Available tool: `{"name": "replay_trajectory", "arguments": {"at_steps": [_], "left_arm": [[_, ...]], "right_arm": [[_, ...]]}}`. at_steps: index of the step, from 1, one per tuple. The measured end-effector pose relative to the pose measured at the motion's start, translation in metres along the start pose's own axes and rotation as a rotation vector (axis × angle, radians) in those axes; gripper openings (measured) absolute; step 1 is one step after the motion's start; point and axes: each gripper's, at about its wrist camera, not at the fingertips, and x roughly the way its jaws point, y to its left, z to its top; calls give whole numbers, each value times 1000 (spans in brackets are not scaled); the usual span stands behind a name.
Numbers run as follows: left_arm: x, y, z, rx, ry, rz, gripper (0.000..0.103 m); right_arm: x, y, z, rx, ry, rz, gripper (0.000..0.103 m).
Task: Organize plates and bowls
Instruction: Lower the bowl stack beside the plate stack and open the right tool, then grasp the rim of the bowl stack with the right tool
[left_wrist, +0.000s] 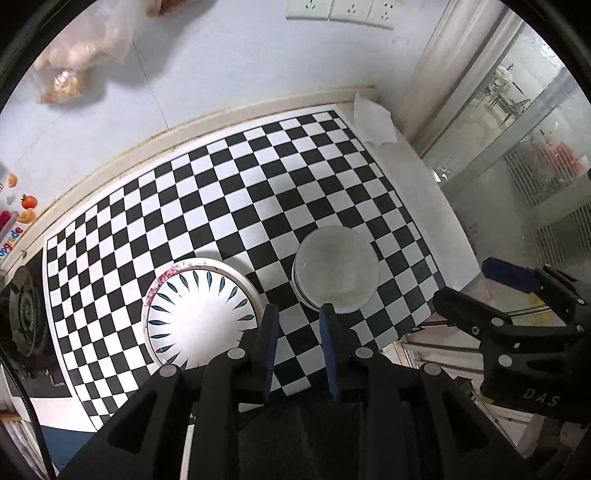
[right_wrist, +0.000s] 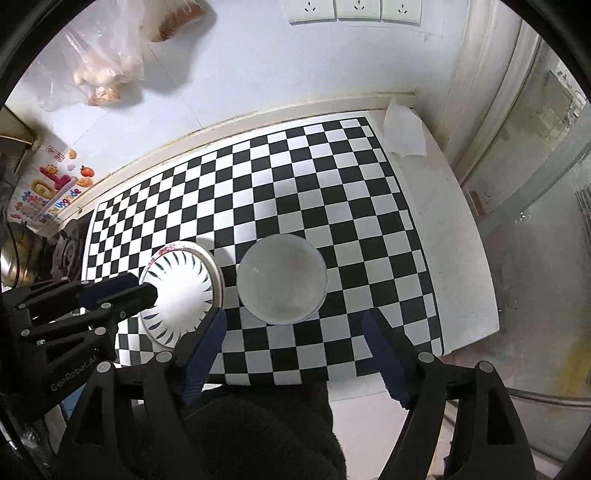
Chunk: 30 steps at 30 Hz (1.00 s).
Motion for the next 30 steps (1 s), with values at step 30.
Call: {"name": "replay_trajectory", "arguments": {"at_steps": [30], "left_arm": [[112,27,30,-211,163,-196,28]], "right_arm": [[107,-47,13,141,124,59,82]]}}
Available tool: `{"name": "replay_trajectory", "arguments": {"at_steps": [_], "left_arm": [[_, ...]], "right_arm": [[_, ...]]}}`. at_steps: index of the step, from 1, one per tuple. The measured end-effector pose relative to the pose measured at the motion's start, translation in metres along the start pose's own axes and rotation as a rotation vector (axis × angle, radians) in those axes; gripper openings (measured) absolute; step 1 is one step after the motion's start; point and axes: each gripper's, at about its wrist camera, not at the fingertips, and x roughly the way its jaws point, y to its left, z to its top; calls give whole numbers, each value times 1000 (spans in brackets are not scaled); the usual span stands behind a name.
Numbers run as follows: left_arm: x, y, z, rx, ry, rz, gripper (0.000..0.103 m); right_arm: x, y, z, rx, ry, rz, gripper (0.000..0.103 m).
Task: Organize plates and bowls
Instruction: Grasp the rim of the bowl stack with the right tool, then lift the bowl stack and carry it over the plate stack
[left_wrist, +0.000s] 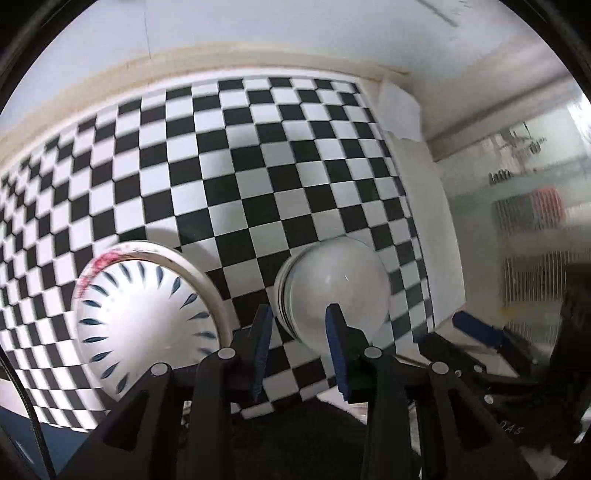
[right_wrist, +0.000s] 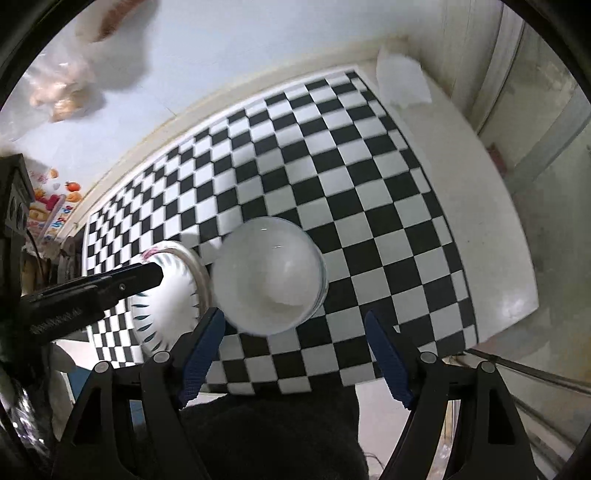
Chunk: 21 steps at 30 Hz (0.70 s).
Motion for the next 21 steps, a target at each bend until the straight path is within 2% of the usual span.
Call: {"name": "replay_trajectory", "arguments": {"at_steps": [5,11,13,18,21], "left_arm": [[42,18,18,-72,95,-64,28],[74,26,28,-100,179,-115,28],[85,27,31,-117,205,-136,28],[103,25,36,-114,246,-138,28],[112,22,37,-97,262,-130,32]], "right_arm": [[47,-26,19,77,58,26,82],[100,-54,30,203,144,169,83],[112,-57,30,215,168,188,83],[142,-60,27,240,226,248,83],[154,-60,26,252,233,278,83]]}}
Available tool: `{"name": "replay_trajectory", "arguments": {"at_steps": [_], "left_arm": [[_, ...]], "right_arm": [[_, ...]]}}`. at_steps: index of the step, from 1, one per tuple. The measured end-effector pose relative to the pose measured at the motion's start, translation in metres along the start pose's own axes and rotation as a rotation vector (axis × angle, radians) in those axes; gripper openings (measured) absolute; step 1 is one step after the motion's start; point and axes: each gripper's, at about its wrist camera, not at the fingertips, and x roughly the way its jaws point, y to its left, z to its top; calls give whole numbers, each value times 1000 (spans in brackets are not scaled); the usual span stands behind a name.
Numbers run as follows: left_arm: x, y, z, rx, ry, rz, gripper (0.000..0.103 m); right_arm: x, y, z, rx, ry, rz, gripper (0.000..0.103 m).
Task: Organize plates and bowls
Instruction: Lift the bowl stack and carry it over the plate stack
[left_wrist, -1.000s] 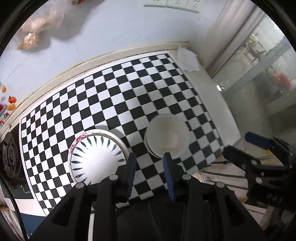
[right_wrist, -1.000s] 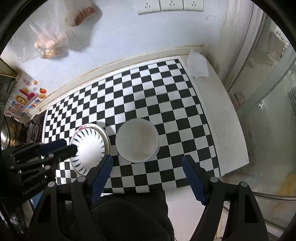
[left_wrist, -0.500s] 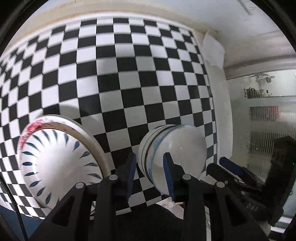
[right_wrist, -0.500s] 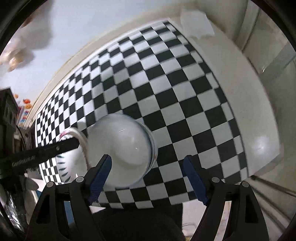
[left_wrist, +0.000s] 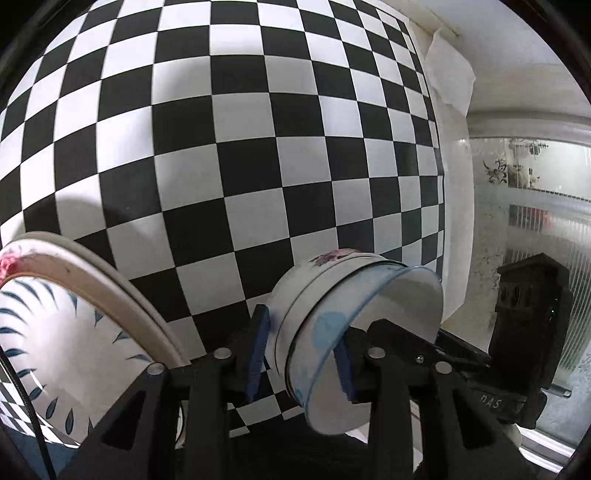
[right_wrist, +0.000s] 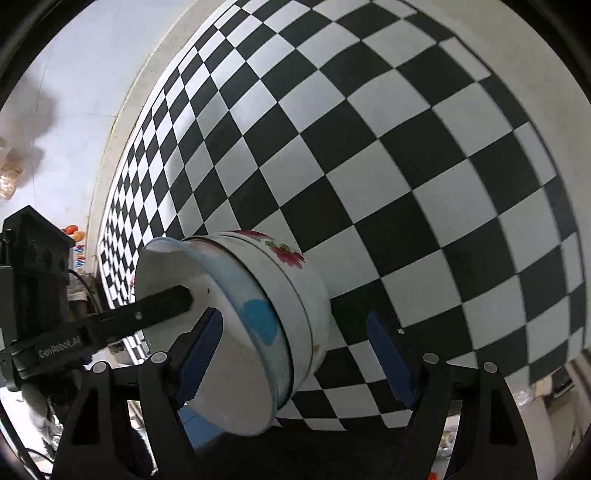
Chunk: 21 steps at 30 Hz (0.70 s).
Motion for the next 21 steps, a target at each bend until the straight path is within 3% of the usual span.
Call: {"name": "replay_trajectory", "arguments": {"at_steps": [9,11,13,21], "left_arm": [[22,4,5,33,55,-8,37],[22,4,5,49,46,-13,37],[21,4,4,65,33,-10,36],[16,-5,-4,112,-7,54,34]], "right_arm": [[25,-9,9,33,10,115,82],[28,-8,15,30,10,139,76],[34,-11,19,12,12,123,59],[43,5,15,-61,-26,81,58]]}}
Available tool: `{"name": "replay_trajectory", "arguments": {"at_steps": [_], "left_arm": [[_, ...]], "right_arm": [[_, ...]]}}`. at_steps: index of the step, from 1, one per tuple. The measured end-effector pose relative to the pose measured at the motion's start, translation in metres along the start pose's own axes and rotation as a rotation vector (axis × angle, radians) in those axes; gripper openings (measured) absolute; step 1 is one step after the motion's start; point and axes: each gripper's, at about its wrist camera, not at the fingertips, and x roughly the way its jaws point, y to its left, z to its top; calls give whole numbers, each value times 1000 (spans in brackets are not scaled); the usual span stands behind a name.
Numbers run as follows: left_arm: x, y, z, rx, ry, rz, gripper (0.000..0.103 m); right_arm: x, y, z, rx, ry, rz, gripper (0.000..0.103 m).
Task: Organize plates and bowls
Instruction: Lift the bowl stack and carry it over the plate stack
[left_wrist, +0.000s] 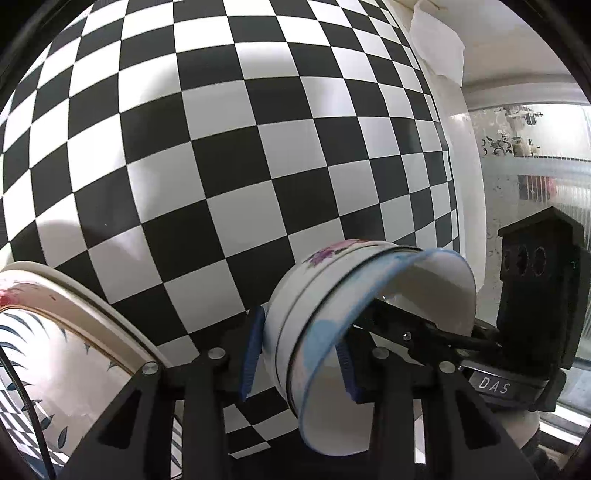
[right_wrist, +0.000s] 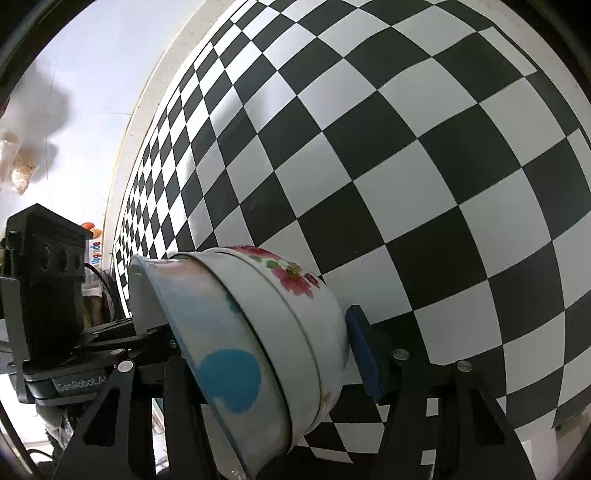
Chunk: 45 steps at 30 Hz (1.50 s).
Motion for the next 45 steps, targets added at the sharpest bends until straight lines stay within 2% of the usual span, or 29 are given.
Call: {"name": "replay_trajectory", "arguments": {"at_steps": [16,25,35,45], "left_arm": [[-21,4,-12,-19,-76,7,33],[-69,11,-25,-29,-149,13,34],[-110,47,-45,-79,-214,26,33],[-131,107,-68,-188,-248,31,34]], "right_arm": [[8,63,-6,-104,-36,-14,55],[-4,115,-9,-165,-57,17,54],[6,176,-20,-256,-32,43,52],[36,214,-39,-347,57,58,52]]}}
